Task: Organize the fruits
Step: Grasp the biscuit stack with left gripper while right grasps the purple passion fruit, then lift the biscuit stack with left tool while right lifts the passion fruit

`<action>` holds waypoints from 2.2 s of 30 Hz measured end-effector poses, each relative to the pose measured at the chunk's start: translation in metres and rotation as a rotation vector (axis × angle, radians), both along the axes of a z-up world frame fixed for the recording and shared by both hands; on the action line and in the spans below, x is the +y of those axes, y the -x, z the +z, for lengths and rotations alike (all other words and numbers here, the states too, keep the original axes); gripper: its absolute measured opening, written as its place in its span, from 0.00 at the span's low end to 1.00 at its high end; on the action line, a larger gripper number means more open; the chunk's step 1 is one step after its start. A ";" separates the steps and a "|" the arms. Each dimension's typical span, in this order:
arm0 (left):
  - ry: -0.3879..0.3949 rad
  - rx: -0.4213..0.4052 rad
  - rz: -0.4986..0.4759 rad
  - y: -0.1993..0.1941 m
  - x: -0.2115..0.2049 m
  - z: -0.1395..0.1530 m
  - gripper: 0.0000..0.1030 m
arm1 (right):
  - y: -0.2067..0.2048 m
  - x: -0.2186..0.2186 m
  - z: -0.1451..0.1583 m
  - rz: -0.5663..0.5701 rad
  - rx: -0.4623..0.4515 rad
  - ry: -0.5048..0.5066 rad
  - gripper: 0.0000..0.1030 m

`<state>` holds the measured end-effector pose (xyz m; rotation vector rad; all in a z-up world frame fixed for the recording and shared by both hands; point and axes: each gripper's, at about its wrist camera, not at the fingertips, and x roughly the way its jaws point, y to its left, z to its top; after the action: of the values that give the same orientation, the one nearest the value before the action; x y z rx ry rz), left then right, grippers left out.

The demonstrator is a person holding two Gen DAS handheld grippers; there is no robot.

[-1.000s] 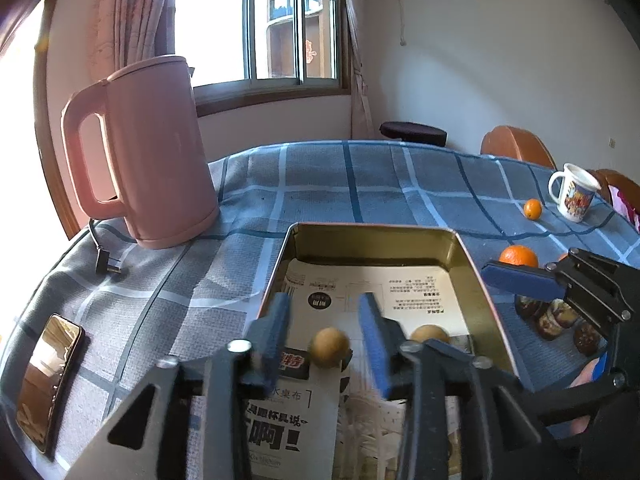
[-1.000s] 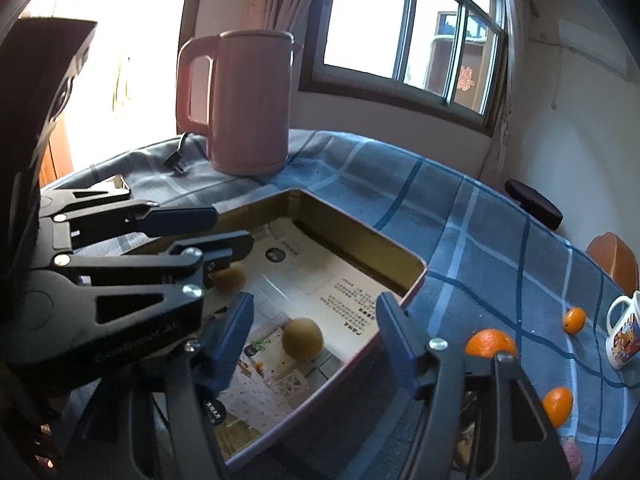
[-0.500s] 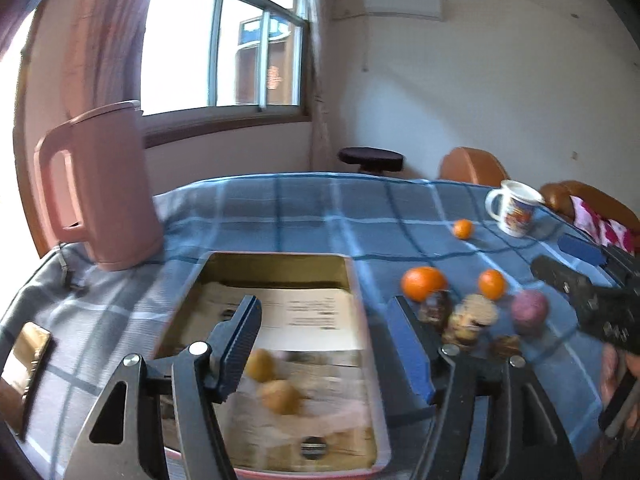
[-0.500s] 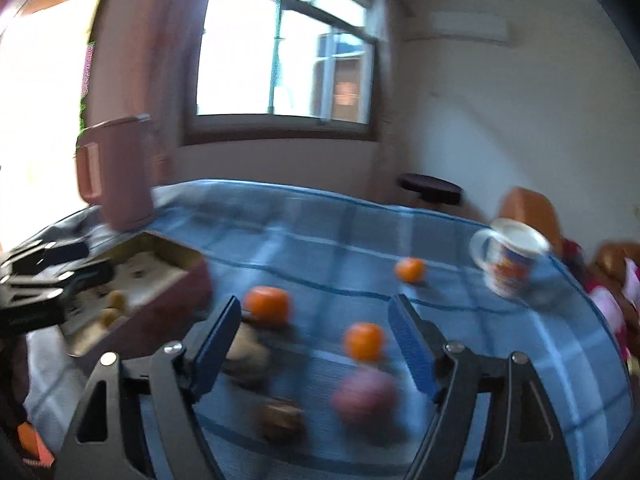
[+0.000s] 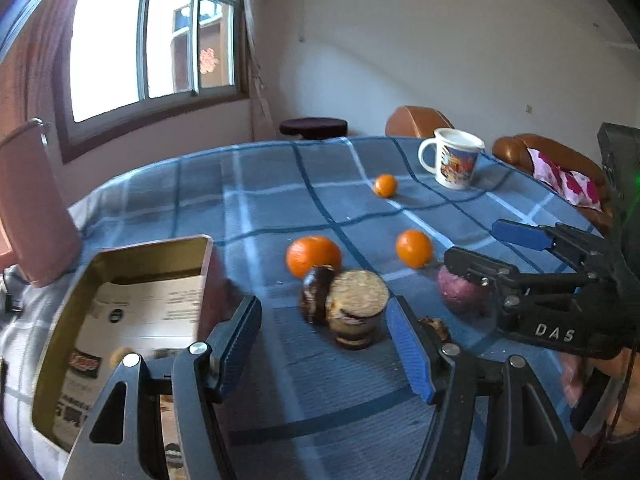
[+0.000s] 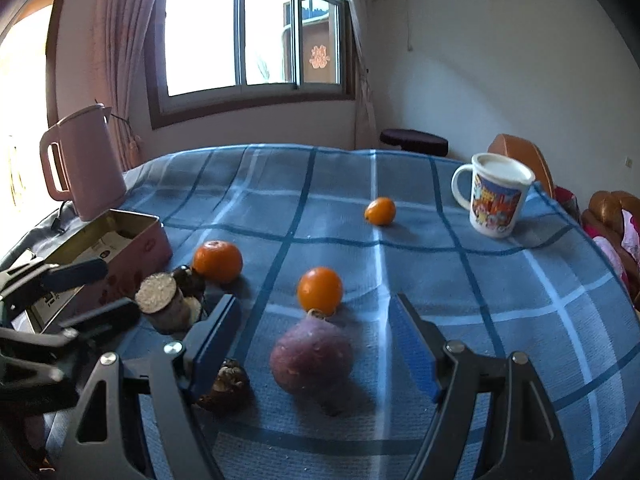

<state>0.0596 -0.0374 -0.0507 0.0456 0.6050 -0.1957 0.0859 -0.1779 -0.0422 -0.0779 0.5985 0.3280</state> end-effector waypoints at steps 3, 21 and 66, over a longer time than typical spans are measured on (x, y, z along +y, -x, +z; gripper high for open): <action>0.004 0.025 -0.020 -0.009 -0.007 -0.004 0.65 | -0.007 -0.001 -0.005 0.006 0.047 0.007 0.77; 0.067 0.014 -0.030 -0.014 -0.001 -0.003 0.35 | -0.011 0.000 -0.010 0.028 0.083 0.018 0.49; 0.021 -0.139 0.021 0.010 -0.001 0.010 0.35 | 0.022 -0.006 0.013 0.055 -0.128 -0.053 0.49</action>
<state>0.0501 -0.0389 -0.0410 0.0322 0.4647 -0.1770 0.0638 -0.1841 -0.0293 -0.0639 0.4613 0.3889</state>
